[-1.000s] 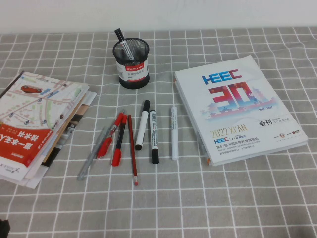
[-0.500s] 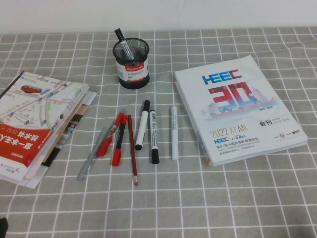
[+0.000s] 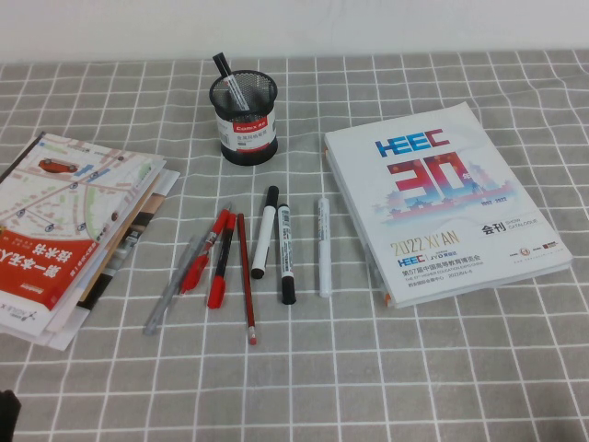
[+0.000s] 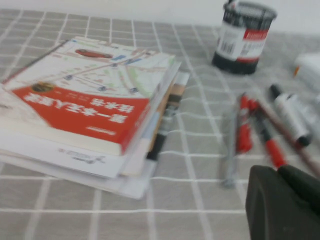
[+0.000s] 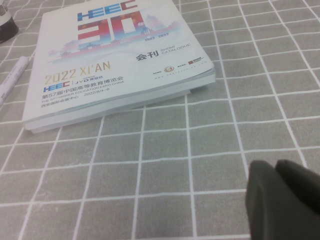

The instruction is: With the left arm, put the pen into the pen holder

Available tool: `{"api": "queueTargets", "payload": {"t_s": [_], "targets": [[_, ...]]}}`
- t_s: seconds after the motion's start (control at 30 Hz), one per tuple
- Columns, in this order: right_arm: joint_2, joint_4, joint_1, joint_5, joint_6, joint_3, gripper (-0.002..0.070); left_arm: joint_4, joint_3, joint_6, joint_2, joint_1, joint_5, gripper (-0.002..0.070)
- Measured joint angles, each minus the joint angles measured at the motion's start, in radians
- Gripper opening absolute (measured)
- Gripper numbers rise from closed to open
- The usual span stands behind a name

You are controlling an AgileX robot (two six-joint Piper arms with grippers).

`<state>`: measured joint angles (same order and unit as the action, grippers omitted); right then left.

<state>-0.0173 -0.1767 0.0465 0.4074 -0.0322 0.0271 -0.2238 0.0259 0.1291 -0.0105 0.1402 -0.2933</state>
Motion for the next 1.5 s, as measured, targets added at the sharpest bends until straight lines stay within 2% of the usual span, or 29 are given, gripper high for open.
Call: {"api": "queueTargets", "payload": {"t_s": [0.17, 0.33, 0.43, 0.67, 0.87, 1.27, 1.5], "targets": [[0.0, 0.0, 0.0, 0.0, 0.0, 0.0, -0.0015, -0.132, 0.0, -0.038, 0.0, 0.0, 0.03, -0.0003], [0.0, 0.0, 0.0, 0.0, 0.0, 0.0, -0.0015, -0.367, 0.0, -0.052, 0.0, 0.0, 0.106, -0.0003], [0.0, 0.0, 0.0, 0.0, 0.0, 0.0, -0.0015, -0.408, 0.0, -0.052, 0.0, 0.0, 0.14, -0.0003], [0.0, 0.0, 0.0, 0.0, 0.0, 0.0, -0.0015, -0.426, 0.0, -0.052, 0.0, 0.0, 0.181, -0.0003], [0.0, 0.0, 0.0, 0.0, 0.0, 0.0, -0.0015, -0.427, -0.124, -0.03, 0.079, 0.0, 0.046, -0.0003], [0.0, 0.0, 0.0, 0.0, 0.0, 0.0, -0.0015, -0.402, -0.503, 0.24, 0.65, 0.0, -0.331, -0.0003], [0.0, 0.0, 0.0, 0.0, 0.0, 0.0, -0.0015, -0.32, -0.714, 0.271, 0.988, 0.0, -0.474, -0.0003]]}}
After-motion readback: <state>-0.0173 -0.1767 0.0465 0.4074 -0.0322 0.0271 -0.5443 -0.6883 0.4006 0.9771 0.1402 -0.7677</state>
